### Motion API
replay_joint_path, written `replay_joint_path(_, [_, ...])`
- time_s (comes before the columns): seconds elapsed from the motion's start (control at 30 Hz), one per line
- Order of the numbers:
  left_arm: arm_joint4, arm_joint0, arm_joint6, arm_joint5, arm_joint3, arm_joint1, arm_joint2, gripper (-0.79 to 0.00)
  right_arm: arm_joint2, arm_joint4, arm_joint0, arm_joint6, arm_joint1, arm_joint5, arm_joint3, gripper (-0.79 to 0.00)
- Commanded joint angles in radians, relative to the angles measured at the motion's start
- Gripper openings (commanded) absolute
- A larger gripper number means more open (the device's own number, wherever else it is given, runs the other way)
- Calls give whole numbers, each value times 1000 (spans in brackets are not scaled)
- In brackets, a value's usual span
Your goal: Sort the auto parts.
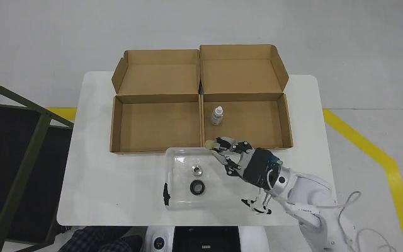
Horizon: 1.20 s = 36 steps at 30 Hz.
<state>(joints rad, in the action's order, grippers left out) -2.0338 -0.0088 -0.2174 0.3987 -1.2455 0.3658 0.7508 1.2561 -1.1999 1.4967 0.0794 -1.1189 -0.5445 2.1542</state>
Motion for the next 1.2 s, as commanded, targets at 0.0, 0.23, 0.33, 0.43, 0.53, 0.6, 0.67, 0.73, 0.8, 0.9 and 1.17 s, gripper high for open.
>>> replay_joint_path(0.0, [0,0,0,0,0,0,0,0,8,32,-8,-11,-1,14,5,-785])
replay_joint_path(0.23, [0,0,0,0,0,0,0,0,37,113,-24,-57,-6,64,37,-785])
replay_joint_path(0.33, [0,0,0,0,0,0,0,0,45,133,-27,-76,-8,79,49,-785])
replay_joint_path(0.43, [0,0,0,0,0,0,0,0,54,146,-29,-93,-9,91,58,-785])
replay_joint_path(0.53, [0,0,0,0,0,0,0,0,61,150,-30,-108,-10,100,66,-785])
replay_joint_path(0.6, [0,0,0,0,0,0,0,0,66,152,-30,-117,-11,105,70,-785])
replay_joint_path(0.67, [0,0,0,0,0,0,0,0,70,150,-29,-125,-12,108,73,-785])
replay_joint_path(0.73, [0,0,0,0,0,0,0,0,72,150,-27,-131,-12,108,75,-785])
replay_joint_path(0.8, [0,0,0,0,0,0,0,0,74,151,-25,-134,-13,109,76,-785])
replay_joint_path(0.9, [0,0,0,0,0,0,0,0,76,153,-24,-137,-14,110,76,-785])
replay_joint_path(1.17, [0,0,0,0,0,0,0,0,81,146,-24,-138,-15,100,74,-785])
